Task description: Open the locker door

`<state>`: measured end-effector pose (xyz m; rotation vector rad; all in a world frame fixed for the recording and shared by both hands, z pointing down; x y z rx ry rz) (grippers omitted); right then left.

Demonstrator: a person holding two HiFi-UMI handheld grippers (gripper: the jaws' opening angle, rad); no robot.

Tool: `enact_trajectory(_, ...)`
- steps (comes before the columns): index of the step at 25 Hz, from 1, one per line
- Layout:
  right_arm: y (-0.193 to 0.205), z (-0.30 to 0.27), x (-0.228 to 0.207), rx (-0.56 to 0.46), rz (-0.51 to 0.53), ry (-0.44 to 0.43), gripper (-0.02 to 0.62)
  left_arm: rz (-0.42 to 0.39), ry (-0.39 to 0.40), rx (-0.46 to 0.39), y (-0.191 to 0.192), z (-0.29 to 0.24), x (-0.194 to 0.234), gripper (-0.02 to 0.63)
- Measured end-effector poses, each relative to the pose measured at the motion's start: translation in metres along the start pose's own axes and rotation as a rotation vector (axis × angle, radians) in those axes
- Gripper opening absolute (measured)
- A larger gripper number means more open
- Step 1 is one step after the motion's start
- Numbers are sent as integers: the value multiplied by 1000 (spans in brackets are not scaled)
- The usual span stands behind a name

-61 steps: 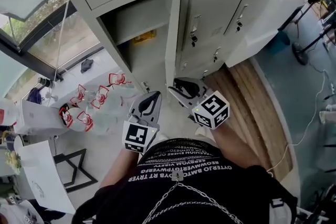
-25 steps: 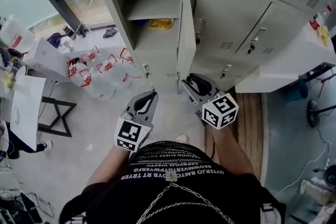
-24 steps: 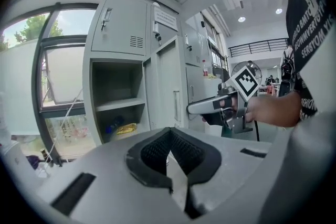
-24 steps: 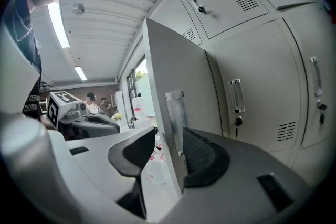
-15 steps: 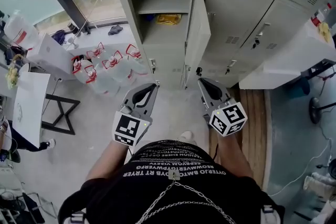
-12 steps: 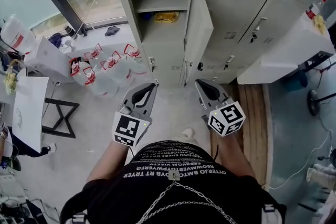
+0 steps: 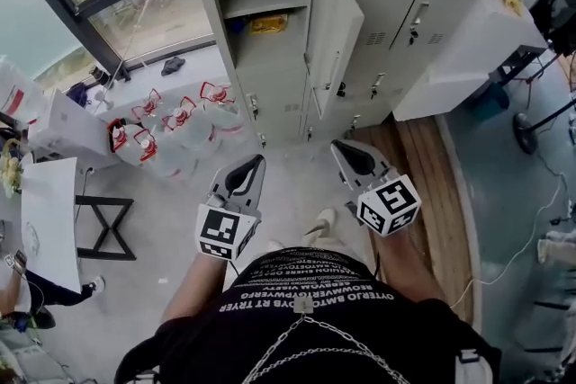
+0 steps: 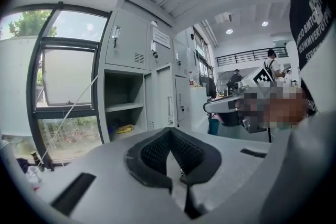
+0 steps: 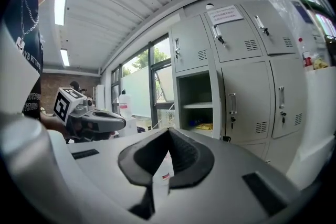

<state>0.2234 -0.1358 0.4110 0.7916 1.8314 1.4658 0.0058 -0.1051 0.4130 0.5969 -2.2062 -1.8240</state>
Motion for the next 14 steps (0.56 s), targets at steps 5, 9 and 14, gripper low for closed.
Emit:
enact_trajectory(5, -4, 8, 22, -12, 15, 27, -3, -26, 33, -49, -11, 16, -3, -2)
enact_trajectory(9, -8, 9, 30, -21, 26, 25, -3, -33, 40, -51, -13, 22, -4, -2)
enact_trajectory(14, -12, 10, 32, -25, 25, 28, -3, -30, 48, -44, -14, 27, -6, -2)
Point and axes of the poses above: the fingertips, and each gripper's own axes: z backward along the fingers, x to its left, y out of its underside, the point moved 7 cm from there along z, backward along the fingers, and after that the axes turned 10 degrees about -y, right-handed, at the moved point
